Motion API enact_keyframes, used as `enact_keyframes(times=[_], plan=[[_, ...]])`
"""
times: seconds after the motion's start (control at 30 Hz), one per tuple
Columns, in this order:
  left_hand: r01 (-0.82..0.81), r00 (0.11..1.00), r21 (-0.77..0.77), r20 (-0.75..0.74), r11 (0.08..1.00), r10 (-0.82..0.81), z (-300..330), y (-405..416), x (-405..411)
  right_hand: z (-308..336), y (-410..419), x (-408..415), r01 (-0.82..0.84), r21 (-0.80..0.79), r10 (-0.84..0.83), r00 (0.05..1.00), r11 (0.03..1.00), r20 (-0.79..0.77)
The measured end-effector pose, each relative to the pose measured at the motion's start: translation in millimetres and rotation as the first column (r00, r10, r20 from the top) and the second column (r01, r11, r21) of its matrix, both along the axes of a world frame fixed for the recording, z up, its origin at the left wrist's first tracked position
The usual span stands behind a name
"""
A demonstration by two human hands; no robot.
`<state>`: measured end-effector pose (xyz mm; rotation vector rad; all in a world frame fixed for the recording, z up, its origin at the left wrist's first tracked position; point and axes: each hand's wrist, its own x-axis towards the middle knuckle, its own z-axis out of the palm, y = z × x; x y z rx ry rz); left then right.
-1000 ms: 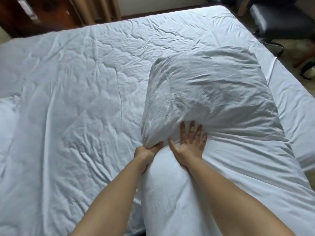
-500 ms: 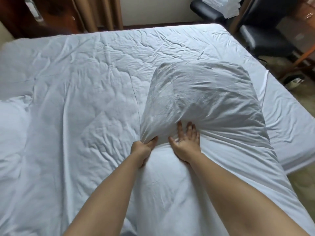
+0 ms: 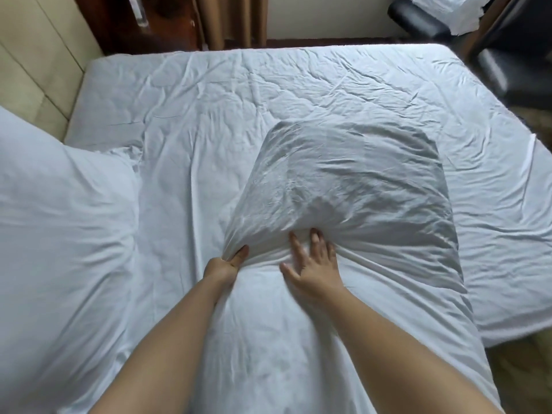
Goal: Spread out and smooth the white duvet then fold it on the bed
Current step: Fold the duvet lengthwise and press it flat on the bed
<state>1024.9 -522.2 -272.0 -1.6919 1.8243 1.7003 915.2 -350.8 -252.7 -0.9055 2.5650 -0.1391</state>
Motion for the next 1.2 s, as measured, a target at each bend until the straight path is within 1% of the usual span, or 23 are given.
enact_keyframes(times=[0.17, 0.37, 0.43, 0.57, 0.63, 0.73, 0.87, 1.03, 1.13, 1.2], plan=[[-0.001, 1.000, 0.009, 0.021, 1.000, 0.000, -4.5, 3.1, -4.2, -20.2, 3.6, 2.4, 0.013, -0.019, -0.014, 0.998, 1.000, -0.065], [-0.006, 0.998, -0.008, 0.060, 1.000, 0.007, -10.4, 0.3, -6.5, -28.4, -4.8, -0.2, 0.000, -0.065, -0.003, 0.999, 0.998, -0.051], [0.022, 0.999, 0.006, 0.040, 1.000, -0.022, -7.8, -0.8, -8.3, -26.4, -4.8, -2.6, 0.018, -0.070, -0.023, 0.998, 0.997, -0.063], [0.075, 0.996, 0.033, -0.059, 0.997, -0.073, 10.3, -7.9, -14.7, -5.2, -12.0, -7.3, 0.069, 0.008, -0.069, 0.996, 0.998, -0.064], [0.092, 0.991, 0.006, -0.095, 0.996, -0.091, 22.7, -18.5, -16.2, 10.1, -24.3, -6.0, 0.113, 0.012, -0.112, 0.993, 0.994, -0.044], [0.121, 0.988, -0.066, -0.092, 0.990, -0.127, 43.2, -41.6, -6.2, 27.0, -49.9, 5.4, 0.130, 0.000, -0.130, 0.991, 0.992, -0.009], [0.072, 0.994, -0.090, -0.077, 0.993, -0.079, 59.2, -77.2, 43.2, 37.3, -93.4, 40.3, 0.052, -0.046, -0.051, 0.998, 0.998, 0.025], [-0.025, 0.998, -0.157, -0.055, 0.987, 0.017, 72.0, -121.9, 119.9, 54.8, -157.4, 91.0, -0.121, -0.089, 0.128, 0.989, 0.989, 0.073], [-0.083, 0.996, -0.208, 0.006, 0.975, 0.086, 74.6, -151.6, 163.7, 58.9, -197.1, 120.1, -0.268, -0.131, 0.282, 0.954, 0.954, 0.100], [-0.123, 0.987, -0.191, 0.081, 0.974, 0.141, 71.3, -172.1, 197.6, 54.8, -218.1, 133.7, -0.388, -0.123, 0.401, 0.909, 0.914, 0.111]])
